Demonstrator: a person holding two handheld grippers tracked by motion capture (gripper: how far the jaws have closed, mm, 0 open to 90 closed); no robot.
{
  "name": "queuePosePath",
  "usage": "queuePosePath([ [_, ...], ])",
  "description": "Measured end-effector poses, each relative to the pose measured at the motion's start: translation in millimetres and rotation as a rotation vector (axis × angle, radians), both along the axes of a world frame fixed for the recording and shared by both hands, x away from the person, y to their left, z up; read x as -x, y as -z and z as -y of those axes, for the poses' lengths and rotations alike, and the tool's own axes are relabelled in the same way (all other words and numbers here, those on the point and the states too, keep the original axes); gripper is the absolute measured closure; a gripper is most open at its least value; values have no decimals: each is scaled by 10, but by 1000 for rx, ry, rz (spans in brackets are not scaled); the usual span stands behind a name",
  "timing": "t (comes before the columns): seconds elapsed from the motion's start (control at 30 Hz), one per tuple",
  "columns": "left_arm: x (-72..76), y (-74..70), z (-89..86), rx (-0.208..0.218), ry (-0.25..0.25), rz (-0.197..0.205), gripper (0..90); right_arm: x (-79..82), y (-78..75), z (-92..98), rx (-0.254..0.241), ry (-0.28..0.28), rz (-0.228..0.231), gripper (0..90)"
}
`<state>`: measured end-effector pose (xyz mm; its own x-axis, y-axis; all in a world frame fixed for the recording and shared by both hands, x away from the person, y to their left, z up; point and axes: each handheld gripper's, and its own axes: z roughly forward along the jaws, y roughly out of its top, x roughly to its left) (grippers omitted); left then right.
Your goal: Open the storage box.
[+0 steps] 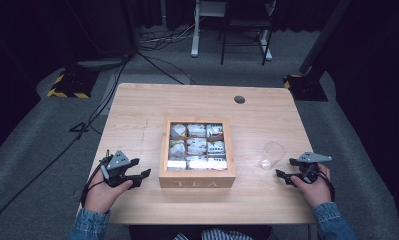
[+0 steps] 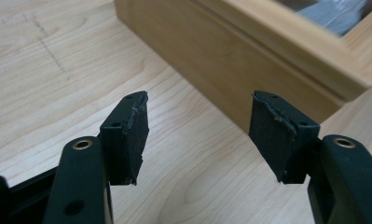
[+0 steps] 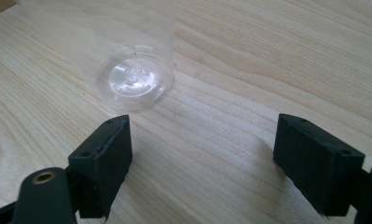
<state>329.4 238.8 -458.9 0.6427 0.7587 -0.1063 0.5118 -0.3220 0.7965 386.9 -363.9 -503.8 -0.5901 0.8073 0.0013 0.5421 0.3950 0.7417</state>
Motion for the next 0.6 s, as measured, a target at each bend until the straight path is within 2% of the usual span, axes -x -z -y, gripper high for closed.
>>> queuePosePath([
  [0.1, 56, -75, 60, 28, 23, -1, 389, 0, 0, 0, 0, 0, 0, 196],
  [0.2, 83, -118, 88, 35, 24, 1, 389, 0, 0, 0, 0, 0, 0, 196],
  [0.33, 128, -218, 162, 39, 59, 17, 389, 0, 0, 0, 0, 0, 0, 196],
  [0.6, 175, -281, 263, 38, 104, 21, 384, 0, 0, 0, 0, 0, 0, 196],
])
